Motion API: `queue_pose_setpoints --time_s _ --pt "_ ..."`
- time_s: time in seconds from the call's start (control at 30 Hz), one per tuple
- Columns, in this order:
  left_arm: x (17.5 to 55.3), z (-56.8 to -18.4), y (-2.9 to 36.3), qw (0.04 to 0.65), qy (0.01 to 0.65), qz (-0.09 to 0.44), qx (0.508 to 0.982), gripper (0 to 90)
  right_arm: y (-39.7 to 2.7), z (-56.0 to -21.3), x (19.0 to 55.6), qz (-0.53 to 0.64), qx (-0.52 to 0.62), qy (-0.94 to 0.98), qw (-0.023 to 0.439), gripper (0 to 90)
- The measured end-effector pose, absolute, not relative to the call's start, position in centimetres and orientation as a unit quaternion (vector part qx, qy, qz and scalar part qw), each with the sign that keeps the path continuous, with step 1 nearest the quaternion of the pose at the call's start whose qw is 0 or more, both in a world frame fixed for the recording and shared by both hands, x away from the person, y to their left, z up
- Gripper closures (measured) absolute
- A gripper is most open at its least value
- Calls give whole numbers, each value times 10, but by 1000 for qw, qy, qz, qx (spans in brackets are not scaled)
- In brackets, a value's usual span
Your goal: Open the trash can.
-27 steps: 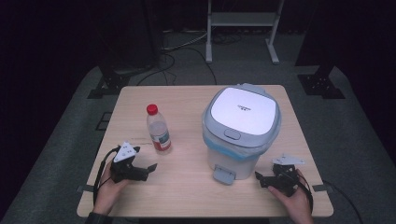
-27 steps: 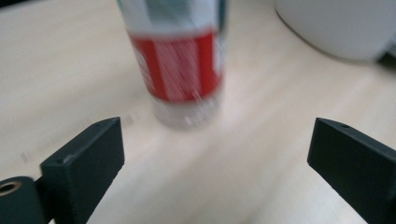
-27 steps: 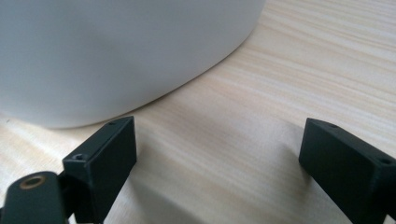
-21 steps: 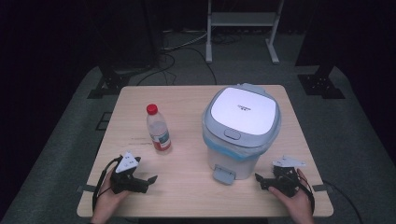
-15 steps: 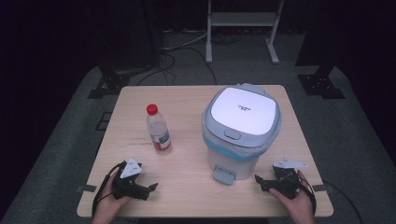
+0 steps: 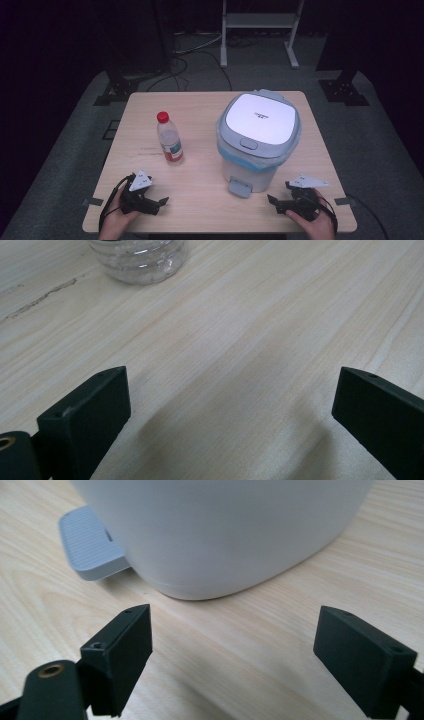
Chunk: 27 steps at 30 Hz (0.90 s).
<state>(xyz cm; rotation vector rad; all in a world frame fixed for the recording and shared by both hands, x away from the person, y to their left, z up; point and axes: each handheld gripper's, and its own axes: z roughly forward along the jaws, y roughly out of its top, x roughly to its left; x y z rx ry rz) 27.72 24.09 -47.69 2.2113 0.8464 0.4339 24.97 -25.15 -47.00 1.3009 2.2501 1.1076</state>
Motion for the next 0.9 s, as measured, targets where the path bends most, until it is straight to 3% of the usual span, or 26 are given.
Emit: queue_pose_setpoints --time_s 0.03,0.37,0.6,0.9 --pt "277 -477 241 359 328 168 857 13 -250 -469 248 389 454 786 155 203" --pt "279 -482 237 352 325 159 863 13 -241 -468 243 400 432 795 147 312" --pt "279 -483 236 360 325 151 861 13 -236 -464 241 415 416 796 145 465" --pt "281 -484 236 360 321 142 864 0 -229 -463 242 424 401 799 145 575"
